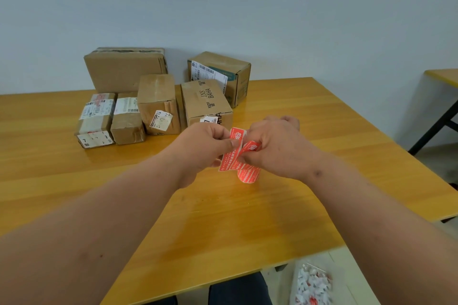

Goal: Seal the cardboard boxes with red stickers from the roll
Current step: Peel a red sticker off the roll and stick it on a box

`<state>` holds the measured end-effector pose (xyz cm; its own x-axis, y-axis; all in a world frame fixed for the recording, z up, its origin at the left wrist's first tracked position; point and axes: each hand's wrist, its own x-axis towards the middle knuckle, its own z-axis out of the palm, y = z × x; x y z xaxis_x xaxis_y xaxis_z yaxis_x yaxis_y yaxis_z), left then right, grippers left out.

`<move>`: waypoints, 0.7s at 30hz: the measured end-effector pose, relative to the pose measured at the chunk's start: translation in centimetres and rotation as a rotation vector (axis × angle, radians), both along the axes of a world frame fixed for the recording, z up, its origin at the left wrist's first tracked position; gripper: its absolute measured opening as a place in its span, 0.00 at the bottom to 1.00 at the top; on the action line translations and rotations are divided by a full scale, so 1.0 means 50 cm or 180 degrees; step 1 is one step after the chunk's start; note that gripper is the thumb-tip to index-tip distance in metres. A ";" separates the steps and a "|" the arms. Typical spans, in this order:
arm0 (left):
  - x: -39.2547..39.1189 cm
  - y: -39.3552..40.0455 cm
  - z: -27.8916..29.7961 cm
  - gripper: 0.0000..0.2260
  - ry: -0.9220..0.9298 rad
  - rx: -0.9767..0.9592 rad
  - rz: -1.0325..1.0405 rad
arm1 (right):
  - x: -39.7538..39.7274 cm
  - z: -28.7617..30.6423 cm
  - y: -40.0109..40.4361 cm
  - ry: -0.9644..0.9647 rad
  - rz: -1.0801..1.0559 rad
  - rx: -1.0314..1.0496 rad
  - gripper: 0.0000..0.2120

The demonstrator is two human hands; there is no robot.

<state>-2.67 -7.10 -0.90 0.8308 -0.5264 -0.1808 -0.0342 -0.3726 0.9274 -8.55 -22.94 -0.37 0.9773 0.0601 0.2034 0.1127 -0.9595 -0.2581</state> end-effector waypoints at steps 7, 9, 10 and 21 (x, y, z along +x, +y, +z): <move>0.004 0.016 0.004 0.06 -0.0035 0.0116 -0.0180 | 0.004 0.003 -0.006 0.0205 -0.0044 0.0254 0.11; 0.002 0.015 0.002 0.05 -0.0170 0.0121 -0.0148 | 0.007 0.004 -0.004 0.0361 -0.0102 0.0283 0.11; 0.000 0.012 0.002 0.05 -0.0226 0.0102 -0.0137 | 0.009 0.003 -0.003 0.0404 -0.0144 0.0216 0.12; 0.005 -0.001 -0.003 0.05 -0.0058 -0.0085 0.0040 | 0.005 -0.001 -0.001 0.0078 -0.0045 -0.0004 0.08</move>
